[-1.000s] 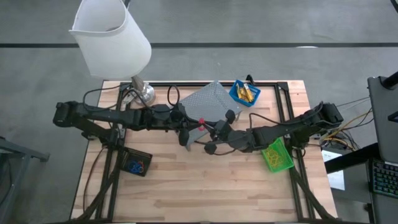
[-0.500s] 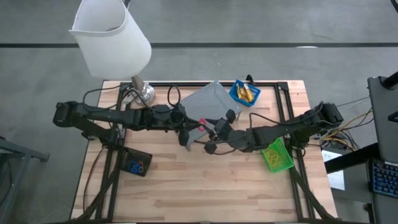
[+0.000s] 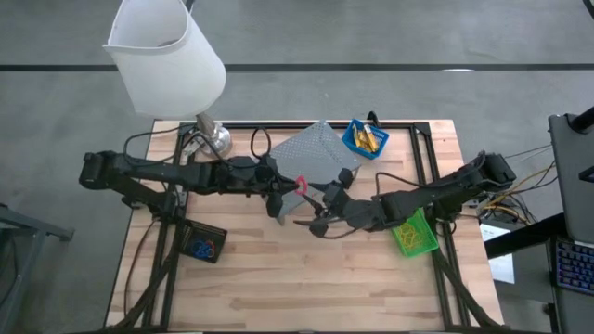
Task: Pick & Place Office Desk Supplies
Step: Put the orange spring keychain into the black basket
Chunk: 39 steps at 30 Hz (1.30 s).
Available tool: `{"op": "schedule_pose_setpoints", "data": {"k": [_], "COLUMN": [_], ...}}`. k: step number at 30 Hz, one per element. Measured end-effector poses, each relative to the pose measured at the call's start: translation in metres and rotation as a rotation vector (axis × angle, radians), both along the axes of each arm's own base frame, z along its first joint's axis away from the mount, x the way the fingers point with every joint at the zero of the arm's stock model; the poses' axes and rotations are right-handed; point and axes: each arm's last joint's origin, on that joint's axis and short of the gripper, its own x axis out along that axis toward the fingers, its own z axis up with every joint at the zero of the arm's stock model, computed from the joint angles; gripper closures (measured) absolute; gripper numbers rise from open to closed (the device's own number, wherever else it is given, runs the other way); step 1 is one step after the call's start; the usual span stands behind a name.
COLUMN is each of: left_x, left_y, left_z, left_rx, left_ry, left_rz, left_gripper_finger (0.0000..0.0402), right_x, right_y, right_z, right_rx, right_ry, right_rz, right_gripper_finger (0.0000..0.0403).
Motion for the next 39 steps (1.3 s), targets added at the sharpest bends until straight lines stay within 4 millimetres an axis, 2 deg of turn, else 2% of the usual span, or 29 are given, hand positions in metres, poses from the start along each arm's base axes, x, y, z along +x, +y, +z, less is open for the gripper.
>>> {"op": "schedule_pose_setpoints", "data": {"k": [8, 16, 21, 26, 30, 34, 39], "left_x": [-0.006, -0.036, -0.062, -0.085, -0.107, -0.128, -0.141], "left_y": [0.0, 0.0, -0.002, -0.006, -0.012, -0.019, -0.032], "left_z": [0.003, 0.015, 0.02, 0.019, 0.012, 0.004, -0.005], "left_rx": [0.0, -0.107, -0.128, -0.248, -0.417, -0.512, -0.592], "left_ry": [0.02, 0.091, 0.183, 0.286, 0.432, 0.6, 0.763], "left_rz": [-0.001, 0.043, 0.053, 0.116, 0.212, 0.317, 0.409], "left_gripper_finger": [0.0378, 0.0378, 0.0378, 0.0378, 0.0378, 0.0378, 0.0378], "right_x": [-0.036, -0.069, -0.074, -0.074, -0.074, -0.074, -0.073], "right_y": [0.021, 0.019, 0.016, 0.016, 0.016, 0.016, 0.013], "right_z": [0.015, 0.014, 0.008, 0.007, 0.007, 0.007, 0.007], "right_rx": [0.077, 0.228, 0.22, 0.193, 0.151, 0.124, 0.12], "right_ry": [0.051, 0.131, 0.191, 0.213, 0.237, 0.253, 0.252], "right_rz": [0.056, -0.025, -0.052, -0.052, -0.034, -0.023, -0.034], "right_gripper_finger": [0.0259, 0.0273, 0.0279, 0.0282, 0.028, 0.0282, 0.0286]}}
